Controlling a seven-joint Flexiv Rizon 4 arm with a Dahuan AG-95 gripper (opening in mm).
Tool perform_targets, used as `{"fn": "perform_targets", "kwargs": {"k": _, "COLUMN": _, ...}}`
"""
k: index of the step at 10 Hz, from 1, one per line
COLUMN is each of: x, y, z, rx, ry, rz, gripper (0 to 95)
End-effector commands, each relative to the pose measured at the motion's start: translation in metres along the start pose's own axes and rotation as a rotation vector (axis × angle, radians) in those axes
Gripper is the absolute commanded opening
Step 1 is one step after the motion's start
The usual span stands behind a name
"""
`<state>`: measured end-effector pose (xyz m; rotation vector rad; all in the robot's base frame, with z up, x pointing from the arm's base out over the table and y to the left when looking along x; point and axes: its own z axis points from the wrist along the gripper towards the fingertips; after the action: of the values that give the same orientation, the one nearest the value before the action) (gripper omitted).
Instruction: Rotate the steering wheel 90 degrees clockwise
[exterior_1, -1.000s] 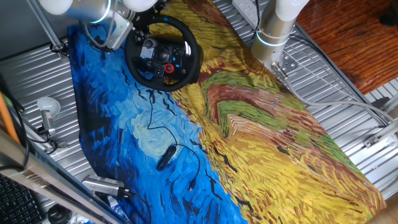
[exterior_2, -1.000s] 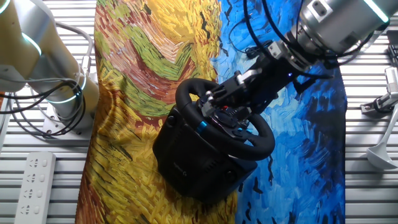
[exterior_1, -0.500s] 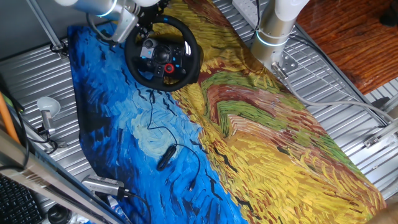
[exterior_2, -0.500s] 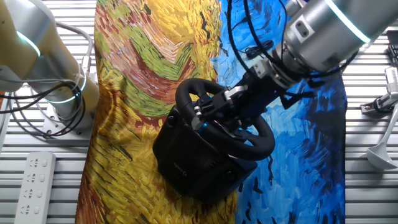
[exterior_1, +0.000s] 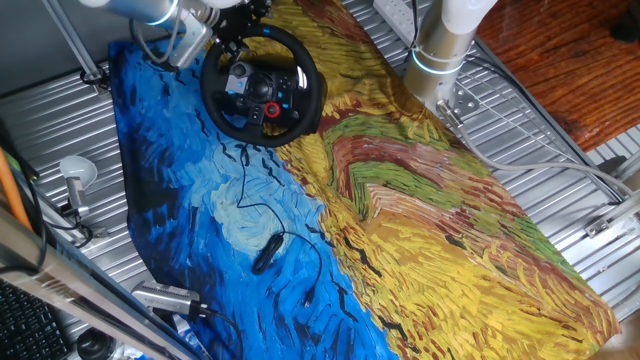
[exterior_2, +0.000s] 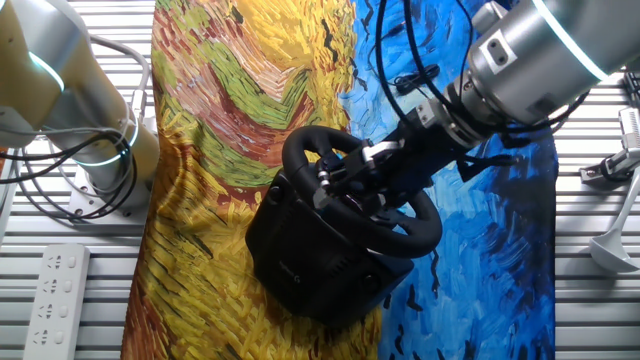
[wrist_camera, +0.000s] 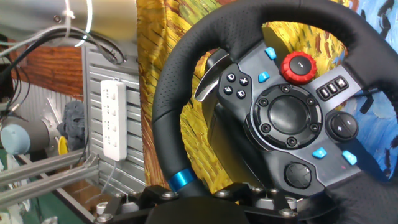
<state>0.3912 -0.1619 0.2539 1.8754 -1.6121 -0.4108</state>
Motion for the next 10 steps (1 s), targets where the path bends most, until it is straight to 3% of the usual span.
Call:
{"fn": "perform_targets", "kwargs": {"k": 1, "x": 0.0002, "y": -0.0004, "z": -0.0005, "rx": -0.004, "ry": -0.010, "rz": 0.011, "gripper": 76.0}}
{"fn": "perform_targets", "kwargs": {"k": 6, "x": 0.0002, "y": -0.0006, "z": -0.0003, "rx": 0.000, "ry": -0.043, "rz": 0.042, "gripper": 76.0}}
{"fn": "perform_targets", "kwargs": {"k": 10, "x": 0.0005, "y": -0.0006, "z": 0.0006, "rx": 0.018, "ry": -0.040, "rz": -0.083, "gripper": 76.0}}
